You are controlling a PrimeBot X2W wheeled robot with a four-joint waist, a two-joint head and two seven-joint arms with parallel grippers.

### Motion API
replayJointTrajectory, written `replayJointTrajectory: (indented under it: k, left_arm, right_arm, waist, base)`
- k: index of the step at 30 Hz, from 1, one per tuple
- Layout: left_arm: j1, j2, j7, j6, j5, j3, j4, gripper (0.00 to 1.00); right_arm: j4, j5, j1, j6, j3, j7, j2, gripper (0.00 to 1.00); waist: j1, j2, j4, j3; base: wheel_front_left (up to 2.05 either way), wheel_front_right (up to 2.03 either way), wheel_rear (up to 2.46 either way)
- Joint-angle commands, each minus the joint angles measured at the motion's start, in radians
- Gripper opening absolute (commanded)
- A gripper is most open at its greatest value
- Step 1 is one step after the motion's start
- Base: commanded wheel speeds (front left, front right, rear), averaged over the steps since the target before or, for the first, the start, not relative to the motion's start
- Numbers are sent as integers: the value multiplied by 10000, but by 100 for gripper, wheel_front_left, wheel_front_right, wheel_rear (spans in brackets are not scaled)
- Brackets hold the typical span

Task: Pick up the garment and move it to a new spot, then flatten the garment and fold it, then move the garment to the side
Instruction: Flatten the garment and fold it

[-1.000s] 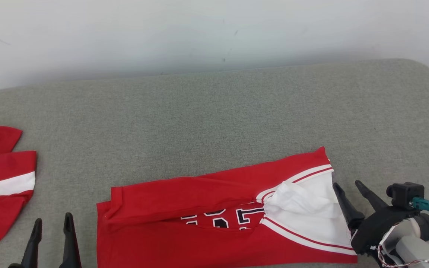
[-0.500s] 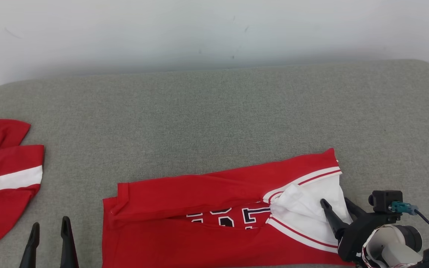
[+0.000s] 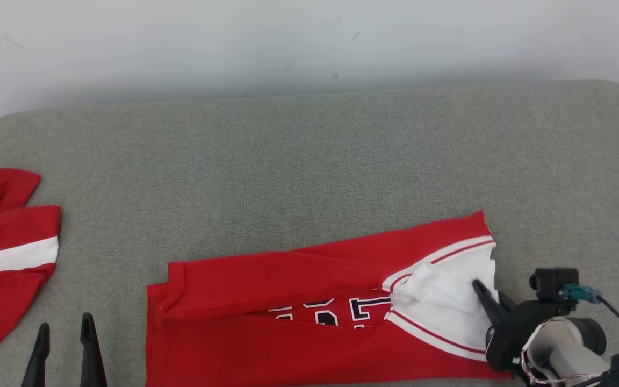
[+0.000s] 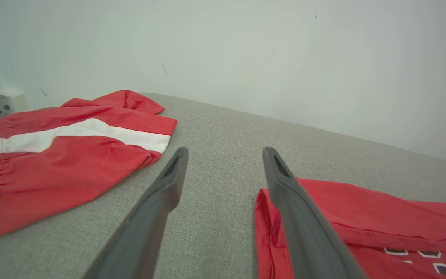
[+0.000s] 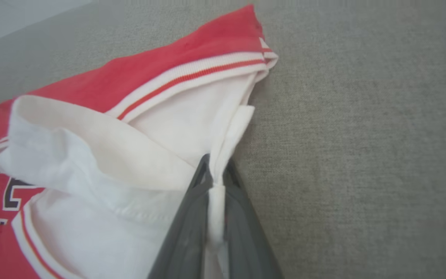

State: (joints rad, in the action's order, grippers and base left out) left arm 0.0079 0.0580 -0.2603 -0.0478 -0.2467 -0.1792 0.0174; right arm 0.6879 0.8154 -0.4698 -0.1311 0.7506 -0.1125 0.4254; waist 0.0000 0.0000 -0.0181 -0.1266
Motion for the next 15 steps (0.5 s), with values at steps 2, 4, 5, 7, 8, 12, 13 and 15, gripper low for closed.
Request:
replayJointTrajectory:
  k: [2,4,5,7,8,12,13,15]
  left_arm:
    - [-67,-16,-35,-10,81,-69,-14,100]
    - [-77,-26,-35,-29,94,-131,14,100]
    - [-85,-33,-35,-44,101,-161,23,100]
    - [-91,-46,-35,-73,115,-202,40,100]
    - [-99,-49,-35,-84,124,-213,45,100]
    - [-99,-59,-35,-91,151,-259,49,100]
    - [-88,-60,-35,-94,153,-275,44,100]
    - [-75,-61,-35,-95,148,-287,31,100]
  right_arm:
    - [58,-103,-223,7,-162,-138,222,0]
    - [248,-265,-344,9,-383,-249,468,0]
    - [370,-386,-422,9,-480,-302,609,0]
    - [579,-539,-577,7,-746,-395,816,0]
    - [708,-633,-669,7,-898,-435,986,0]
    - [983,-955,-953,7,-1367,-559,1430,0]
    - [942,-993,-998,7,-1454,-544,1455,0]
    - [778,-1008,-1061,7,-1582,-467,1510,0]
  waist:
    - [0,0,45,-10]
    - [0,0,101,-34]
    - [0,0,124,-44]
    - [0,0,171,-61]
    - [0,0,191,-68]
    - [0,0,296,-83]
    - [0,0,333,-82]
    - [0,0,400,-72]
  base:
    - [0,0,0]
    - [0,0,0]
    - [0,0,0]
    - [0,0,0]
    - [0,0,0]
    - [0,0,0]
    - [0,0,0]
    - [0,0,0]
